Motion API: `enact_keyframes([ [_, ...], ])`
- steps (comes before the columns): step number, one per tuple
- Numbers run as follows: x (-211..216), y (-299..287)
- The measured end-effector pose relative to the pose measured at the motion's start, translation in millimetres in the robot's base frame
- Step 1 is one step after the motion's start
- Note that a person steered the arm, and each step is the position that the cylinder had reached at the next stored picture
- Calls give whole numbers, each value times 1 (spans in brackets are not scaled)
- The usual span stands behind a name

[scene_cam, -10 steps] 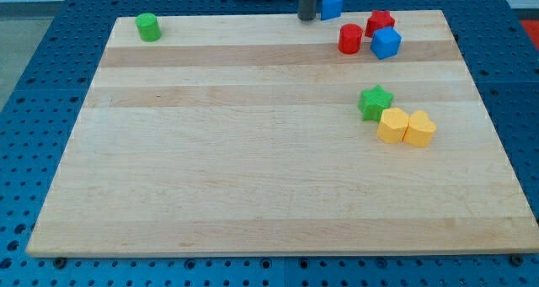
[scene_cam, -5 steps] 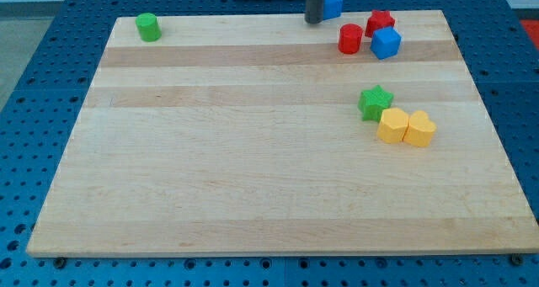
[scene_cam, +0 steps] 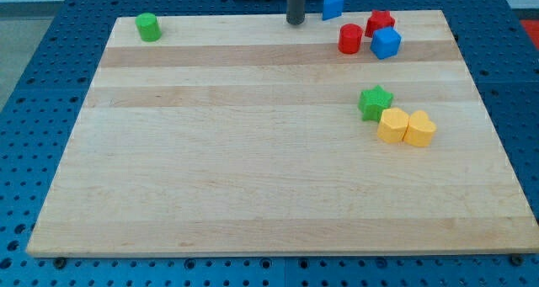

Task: Slightly move the triangle to the right side

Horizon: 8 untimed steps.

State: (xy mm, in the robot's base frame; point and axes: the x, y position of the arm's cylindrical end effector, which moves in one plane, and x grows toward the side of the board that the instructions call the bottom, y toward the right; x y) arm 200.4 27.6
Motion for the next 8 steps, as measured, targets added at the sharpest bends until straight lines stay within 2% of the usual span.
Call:
enact_keyframes([
  [8,-8,21],
])
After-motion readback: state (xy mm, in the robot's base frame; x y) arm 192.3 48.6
